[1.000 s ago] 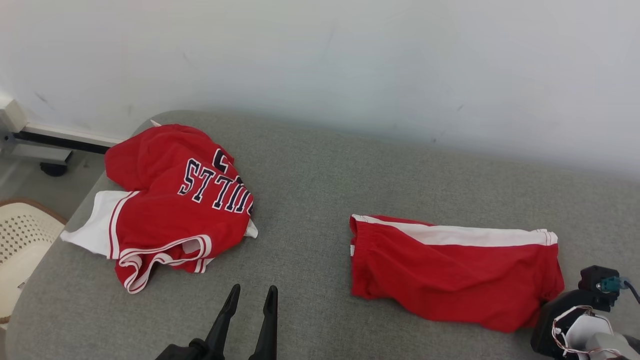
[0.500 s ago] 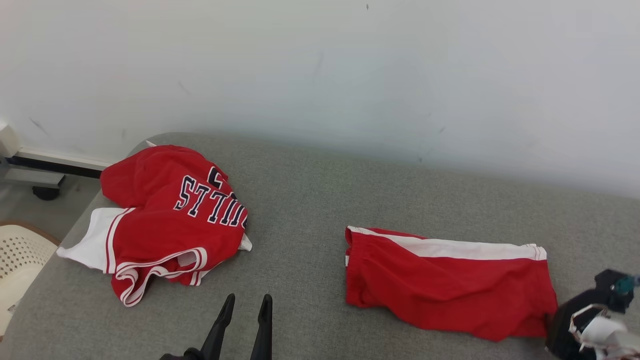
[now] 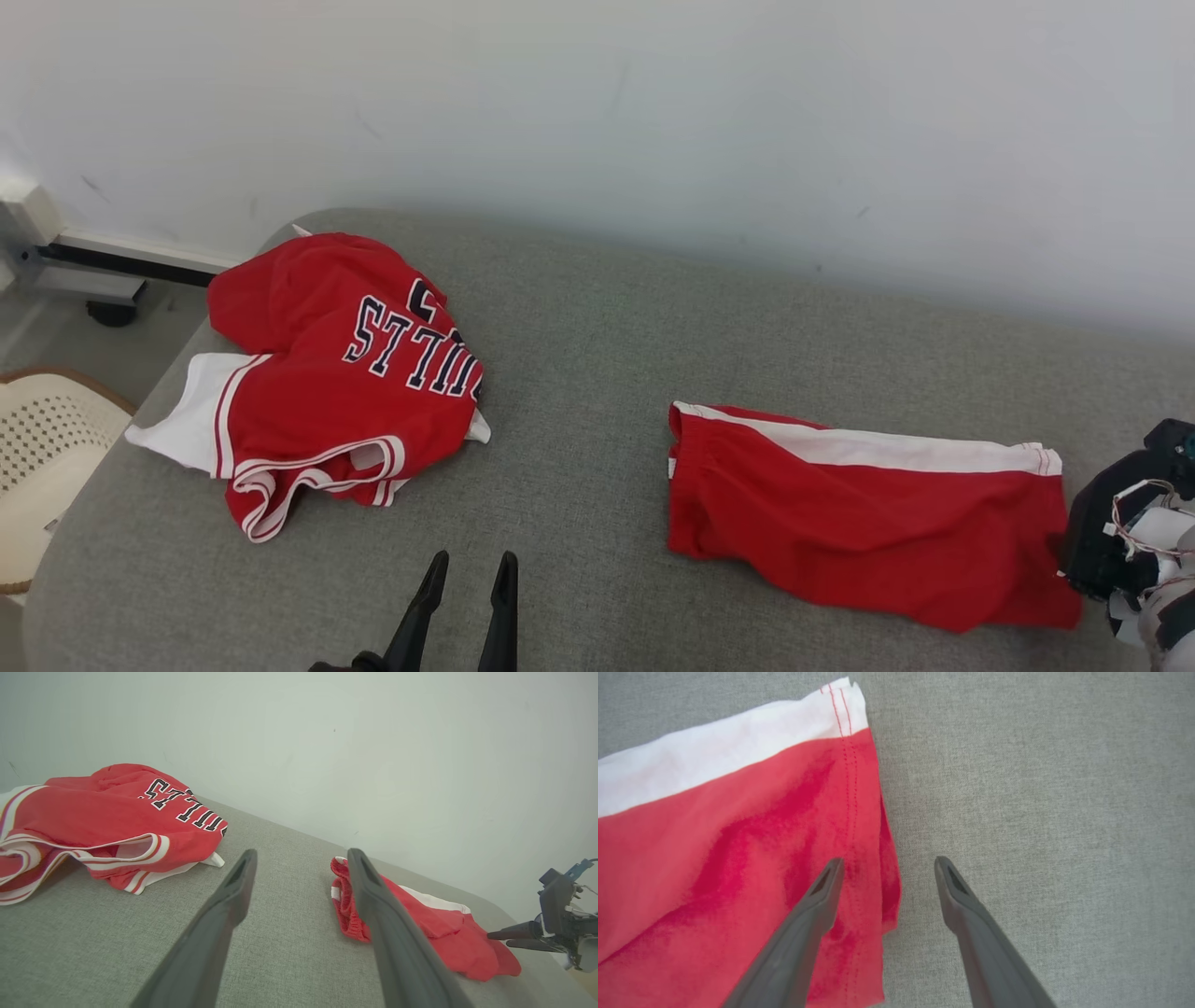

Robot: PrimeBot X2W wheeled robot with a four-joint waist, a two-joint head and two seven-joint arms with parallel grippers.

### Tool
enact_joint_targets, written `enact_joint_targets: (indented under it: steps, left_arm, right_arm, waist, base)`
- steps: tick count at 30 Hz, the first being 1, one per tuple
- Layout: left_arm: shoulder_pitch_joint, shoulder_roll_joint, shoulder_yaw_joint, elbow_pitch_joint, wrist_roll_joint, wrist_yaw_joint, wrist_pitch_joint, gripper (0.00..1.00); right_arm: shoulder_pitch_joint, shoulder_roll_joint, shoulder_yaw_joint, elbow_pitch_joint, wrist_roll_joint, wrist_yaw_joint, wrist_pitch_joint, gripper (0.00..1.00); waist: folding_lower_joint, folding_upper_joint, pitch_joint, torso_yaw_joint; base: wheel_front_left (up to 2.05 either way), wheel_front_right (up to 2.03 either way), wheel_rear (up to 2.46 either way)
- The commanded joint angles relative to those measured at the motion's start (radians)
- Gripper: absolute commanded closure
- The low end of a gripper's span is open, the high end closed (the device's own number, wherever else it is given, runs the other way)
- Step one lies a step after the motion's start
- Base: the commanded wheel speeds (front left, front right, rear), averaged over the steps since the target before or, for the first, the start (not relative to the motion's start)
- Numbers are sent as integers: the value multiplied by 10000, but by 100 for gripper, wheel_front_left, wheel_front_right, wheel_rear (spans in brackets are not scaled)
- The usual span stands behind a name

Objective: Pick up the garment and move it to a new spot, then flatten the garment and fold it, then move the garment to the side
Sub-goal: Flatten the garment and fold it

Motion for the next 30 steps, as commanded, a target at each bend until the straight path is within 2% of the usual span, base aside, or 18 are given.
enact_joint_targets:
  steps: [1, 6, 9, 16, 17, 18, 19, 20, 21, 30]
  left_arm:
    - [-120, -5, -26, -37, -100, 21, -1, 0]
    - [-287, -29, -109, -15, -90, -53, -32, 0]
    - [-436, -47, -159, 13, -92, -85, -57, 0]
    - [-633, -80, -177, 169, -125, -93, -93, 0]
    - [-640, -87, -181, 191, -128, -83, -91, 0]
    - [-637, -89, -179, 212, -134, -78, -95, 0]
    - [-636, -94, -175, 234, -134, -79, -100, 0]
    - [-636, -97, -174, 253, -126, -83, -105, 0]
    - [-642, -100, -176, 269, -122, -87, -108, 0]
    - [-529, -87, -138, 263, -97, -25, -119, 0]
  right_arm:
    - [-137, -101, -186, -73, -171, -24, 109, 0]
    - [-105, -109, -994, -336, -976, -24, 817, 0]
    - [12, 140, -1581, -607, -1319, -23, 1168, 0]
    - [359, 1283, -2524, -1492, -2235, 28, 1896, 0]
    - [400, 1440, -2589, -1664, -2321, 34, 1949, 4]
    - [449, 1557, -2670, -1841, -2393, 34, 1995, 45]
    - [486, 1672, -2717, -2018, -2464, 34, 2034, 68]
    - [507, 1738, -2740, -2228, -2547, 33, 2014, 81]
    - [526, 1778, -2763, -2434, -2627, 30, 2002, 100]
    - [938, 1710, -3200, -4763, -3170, -10, 1921, 100]
  waist:
    - [0, 0, 362, 271]
    - [0, 0, 856, 520]
    - [0, 0, 1073, 641]
    - [0, 0, 1213, 745]
    - [0, 0, 1198, 746]
    - [0, 0, 1175, 744]
    - [0, 0, 1152, 740]
    - [0, 0, 1126, 733]
    - [0, 0, 1105, 725]
    - [0, 0, 793, 532]
  base:
    - [0, 0, 0]
    - [0, 0, 0]
    - [0, 0, 0]
    - [0, 0, 0]
    - [0, 0, 0]
    - [0, 0, 0]
    - [0, 0, 0]
    - [0, 0, 0]
    - [0, 0, 0]
    - [0, 0, 0]
